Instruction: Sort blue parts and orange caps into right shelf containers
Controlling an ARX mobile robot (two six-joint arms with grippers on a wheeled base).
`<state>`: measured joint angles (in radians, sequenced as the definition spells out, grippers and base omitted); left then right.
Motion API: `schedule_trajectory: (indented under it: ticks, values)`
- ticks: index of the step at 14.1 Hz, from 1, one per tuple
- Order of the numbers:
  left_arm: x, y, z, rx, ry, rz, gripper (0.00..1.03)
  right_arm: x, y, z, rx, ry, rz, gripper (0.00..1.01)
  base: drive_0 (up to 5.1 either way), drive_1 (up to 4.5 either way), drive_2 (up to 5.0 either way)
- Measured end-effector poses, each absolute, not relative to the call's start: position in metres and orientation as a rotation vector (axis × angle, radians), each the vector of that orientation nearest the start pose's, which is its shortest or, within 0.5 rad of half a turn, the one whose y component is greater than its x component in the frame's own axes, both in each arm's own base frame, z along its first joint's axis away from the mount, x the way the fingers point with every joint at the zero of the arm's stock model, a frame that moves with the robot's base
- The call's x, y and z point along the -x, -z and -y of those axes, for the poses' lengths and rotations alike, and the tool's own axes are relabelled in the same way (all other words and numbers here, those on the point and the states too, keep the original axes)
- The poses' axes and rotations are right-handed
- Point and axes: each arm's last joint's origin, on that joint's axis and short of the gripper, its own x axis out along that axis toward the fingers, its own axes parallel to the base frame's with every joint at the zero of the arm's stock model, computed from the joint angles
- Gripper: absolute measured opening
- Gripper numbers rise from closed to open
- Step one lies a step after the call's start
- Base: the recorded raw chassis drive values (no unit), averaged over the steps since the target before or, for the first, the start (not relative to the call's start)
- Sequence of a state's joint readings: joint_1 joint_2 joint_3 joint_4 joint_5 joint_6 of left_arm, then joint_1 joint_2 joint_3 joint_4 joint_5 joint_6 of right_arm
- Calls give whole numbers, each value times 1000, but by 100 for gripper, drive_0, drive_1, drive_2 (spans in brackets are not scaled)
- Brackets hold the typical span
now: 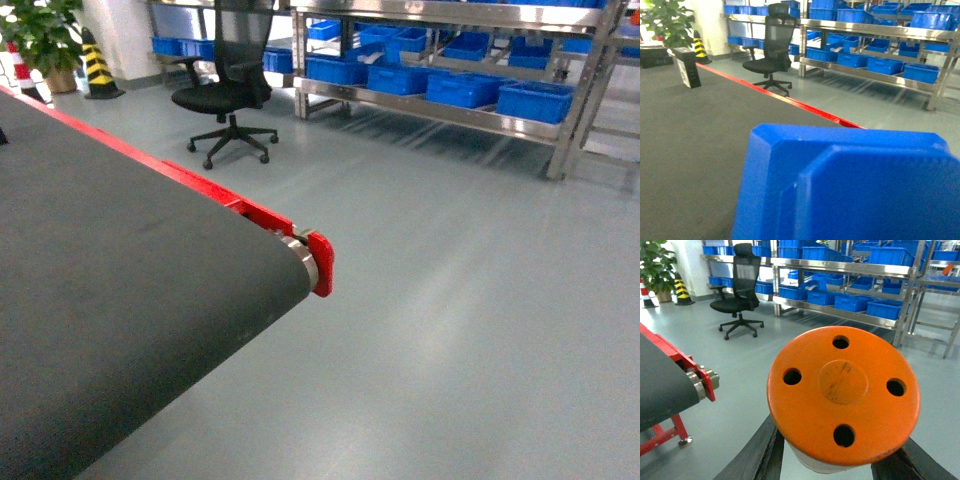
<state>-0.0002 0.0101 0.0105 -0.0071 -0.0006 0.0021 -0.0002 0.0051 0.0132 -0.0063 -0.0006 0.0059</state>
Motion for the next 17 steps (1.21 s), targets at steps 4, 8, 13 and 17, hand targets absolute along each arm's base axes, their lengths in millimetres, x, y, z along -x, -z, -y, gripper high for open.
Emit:
schedule_trajectory:
  ticks: [4,8,13,17]
  values:
    - [-98,-166,0,-2,0,-7,44,-97,-167,0,-6,0,2,42,-158,-158,-158]
    - [-98,-166,0,-2,0,-7,44,-97,-167,0,-6,0,2,42,-158,-158,-158]
    - [-98,-166,0,-2,0,-7,44,-97,-167,0,-6,0,2,42,-163,-163,-163]
    - [-98,-166,0,-2,0,-7,44,-97,-167,0,-6,0,2,42,-160,-160,-160]
